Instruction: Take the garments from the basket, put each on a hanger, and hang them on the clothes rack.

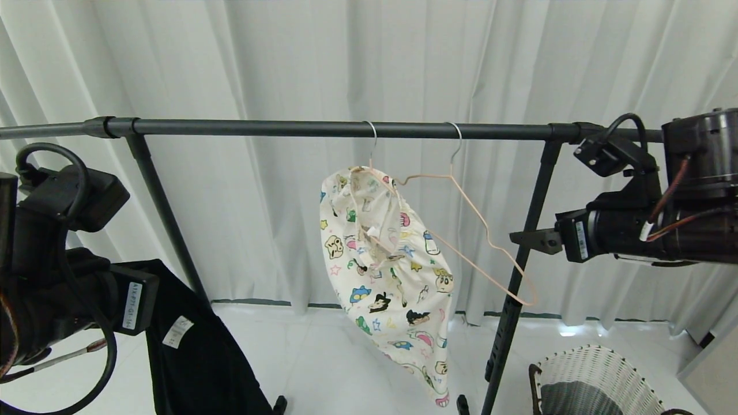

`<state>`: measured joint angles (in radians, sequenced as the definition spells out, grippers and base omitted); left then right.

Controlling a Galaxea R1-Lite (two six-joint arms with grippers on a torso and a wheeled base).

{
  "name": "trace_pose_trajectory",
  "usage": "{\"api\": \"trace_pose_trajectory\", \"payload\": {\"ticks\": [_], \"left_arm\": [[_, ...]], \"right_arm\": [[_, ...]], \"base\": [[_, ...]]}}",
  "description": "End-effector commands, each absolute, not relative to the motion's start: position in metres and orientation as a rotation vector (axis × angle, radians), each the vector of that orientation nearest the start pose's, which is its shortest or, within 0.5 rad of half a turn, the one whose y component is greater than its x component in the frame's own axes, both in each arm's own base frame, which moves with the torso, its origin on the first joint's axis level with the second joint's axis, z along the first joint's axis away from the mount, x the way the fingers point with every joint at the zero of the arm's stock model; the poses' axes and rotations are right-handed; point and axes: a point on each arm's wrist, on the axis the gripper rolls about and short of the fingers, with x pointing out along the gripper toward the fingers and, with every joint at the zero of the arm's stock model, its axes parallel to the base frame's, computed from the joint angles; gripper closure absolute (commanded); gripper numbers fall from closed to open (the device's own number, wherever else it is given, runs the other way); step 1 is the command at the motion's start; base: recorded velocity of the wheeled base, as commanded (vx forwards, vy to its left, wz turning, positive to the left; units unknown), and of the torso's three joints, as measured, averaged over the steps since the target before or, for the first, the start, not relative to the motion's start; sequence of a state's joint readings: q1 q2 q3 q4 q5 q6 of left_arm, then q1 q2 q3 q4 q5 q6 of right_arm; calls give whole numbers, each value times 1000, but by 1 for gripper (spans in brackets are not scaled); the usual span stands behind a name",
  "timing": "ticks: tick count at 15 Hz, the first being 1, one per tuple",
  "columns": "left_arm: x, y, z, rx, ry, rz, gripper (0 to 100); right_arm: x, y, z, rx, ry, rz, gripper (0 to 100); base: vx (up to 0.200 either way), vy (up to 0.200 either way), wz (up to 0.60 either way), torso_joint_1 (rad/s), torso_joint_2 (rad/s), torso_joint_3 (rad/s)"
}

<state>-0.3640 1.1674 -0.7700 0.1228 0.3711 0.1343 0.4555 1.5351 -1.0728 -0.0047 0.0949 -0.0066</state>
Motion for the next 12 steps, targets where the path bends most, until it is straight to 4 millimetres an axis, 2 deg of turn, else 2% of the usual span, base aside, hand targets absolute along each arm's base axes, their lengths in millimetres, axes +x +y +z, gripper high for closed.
{"api": "trace_pose_trajectory", "payload": {"ticks": [1,3,6,8,12], "left_arm": [[147,-49,227,319,480,-32,100],[149,-50,230,308,447,-33,100],[149,-50,224,306,441,-34,100],[148,-50,224,304,437,-34,100],[150,-51,228,295,393,-37,100]], "right_arm": [[275,137,229,-96,501,548,0],[286,143,228,-94,500,559,0],[289,146,222,-101,518,565,0],[287,146,219,-104,530,566,0],[268,137,224,-103,521,561,0]], "base": [[0,0,0,0,0,0],[0,0,0,0,0,0],[0,0,0,0,0,0],[0,0,0,0,0,0],[0,0,0,0,0,0]]}}
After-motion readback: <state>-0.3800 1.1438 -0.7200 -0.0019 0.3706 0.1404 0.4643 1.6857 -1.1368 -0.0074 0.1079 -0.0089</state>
